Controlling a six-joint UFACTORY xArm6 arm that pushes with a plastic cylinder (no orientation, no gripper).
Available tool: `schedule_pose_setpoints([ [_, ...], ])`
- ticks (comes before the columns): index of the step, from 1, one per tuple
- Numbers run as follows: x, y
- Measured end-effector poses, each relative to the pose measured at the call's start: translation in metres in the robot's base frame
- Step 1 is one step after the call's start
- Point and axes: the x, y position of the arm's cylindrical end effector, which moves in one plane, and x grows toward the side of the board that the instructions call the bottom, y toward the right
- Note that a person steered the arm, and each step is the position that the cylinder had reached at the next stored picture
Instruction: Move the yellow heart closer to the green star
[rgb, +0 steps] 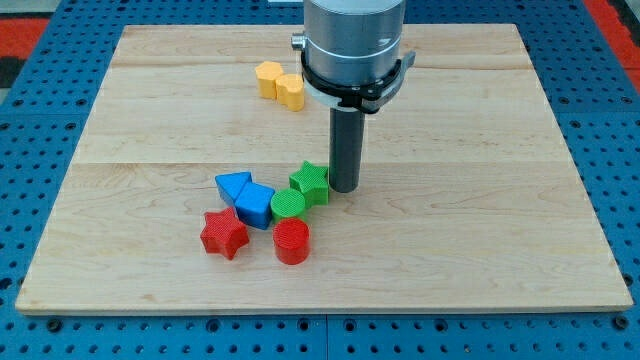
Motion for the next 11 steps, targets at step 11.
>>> schedule_pose_setpoints([
  [11,-0.111,-0.056],
])
